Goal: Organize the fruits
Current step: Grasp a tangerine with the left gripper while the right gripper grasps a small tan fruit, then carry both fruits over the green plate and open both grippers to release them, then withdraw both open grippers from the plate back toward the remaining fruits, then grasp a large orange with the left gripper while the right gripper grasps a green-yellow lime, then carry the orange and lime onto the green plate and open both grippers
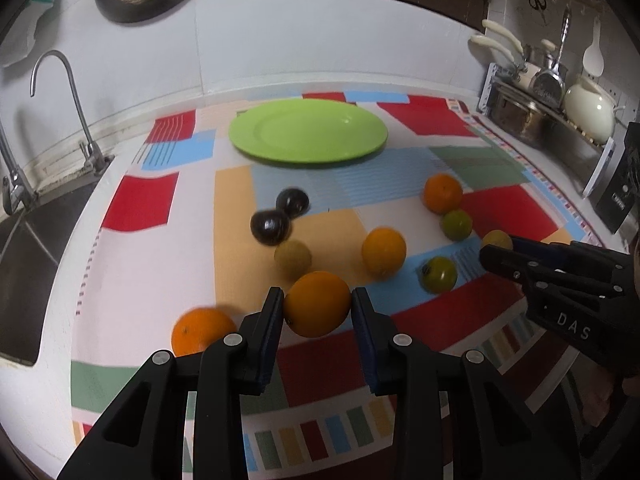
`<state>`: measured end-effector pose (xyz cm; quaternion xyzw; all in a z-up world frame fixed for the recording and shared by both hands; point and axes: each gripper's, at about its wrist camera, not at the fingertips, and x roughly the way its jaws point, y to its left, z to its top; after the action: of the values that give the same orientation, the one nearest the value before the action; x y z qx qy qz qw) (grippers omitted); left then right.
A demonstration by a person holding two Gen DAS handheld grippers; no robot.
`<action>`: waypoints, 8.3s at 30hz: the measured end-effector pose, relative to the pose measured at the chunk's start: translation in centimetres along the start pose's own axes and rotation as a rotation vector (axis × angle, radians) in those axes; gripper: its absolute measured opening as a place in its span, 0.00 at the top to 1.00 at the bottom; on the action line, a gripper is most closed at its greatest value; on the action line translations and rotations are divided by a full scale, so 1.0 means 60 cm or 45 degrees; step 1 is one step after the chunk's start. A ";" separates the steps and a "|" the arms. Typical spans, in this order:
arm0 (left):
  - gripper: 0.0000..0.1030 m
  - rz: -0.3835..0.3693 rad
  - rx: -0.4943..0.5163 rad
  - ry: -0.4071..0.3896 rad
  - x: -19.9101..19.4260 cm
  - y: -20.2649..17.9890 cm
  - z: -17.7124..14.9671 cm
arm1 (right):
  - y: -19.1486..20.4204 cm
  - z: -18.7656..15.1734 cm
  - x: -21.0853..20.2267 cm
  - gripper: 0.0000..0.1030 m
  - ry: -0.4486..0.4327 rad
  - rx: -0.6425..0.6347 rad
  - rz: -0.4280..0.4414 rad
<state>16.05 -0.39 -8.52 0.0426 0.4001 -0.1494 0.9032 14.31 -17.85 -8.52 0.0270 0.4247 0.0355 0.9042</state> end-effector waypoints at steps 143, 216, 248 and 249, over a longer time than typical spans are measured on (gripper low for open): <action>0.59 0.115 -0.108 0.201 0.010 0.101 -0.018 | 0.066 0.023 0.067 0.64 0.198 -0.099 0.099; 0.60 -0.008 0.127 -0.122 0.016 0.071 0.207 | 0.060 0.214 0.031 0.71 -0.103 -0.109 0.176; 0.60 -0.015 0.135 0.006 0.219 0.094 0.362 | 0.008 0.394 0.234 0.71 -0.002 -0.234 0.206; 0.60 -0.017 0.135 0.014 0.226 0.095 0.363 | 0.007 0.395 0.240 0.71 0.004 -0.233 0.206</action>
<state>41.88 -2.43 -4.00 0.0884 0.3969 -0.1762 0.8964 41.75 -16.61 -4.41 -0.0215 0.4175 0.1471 0.8964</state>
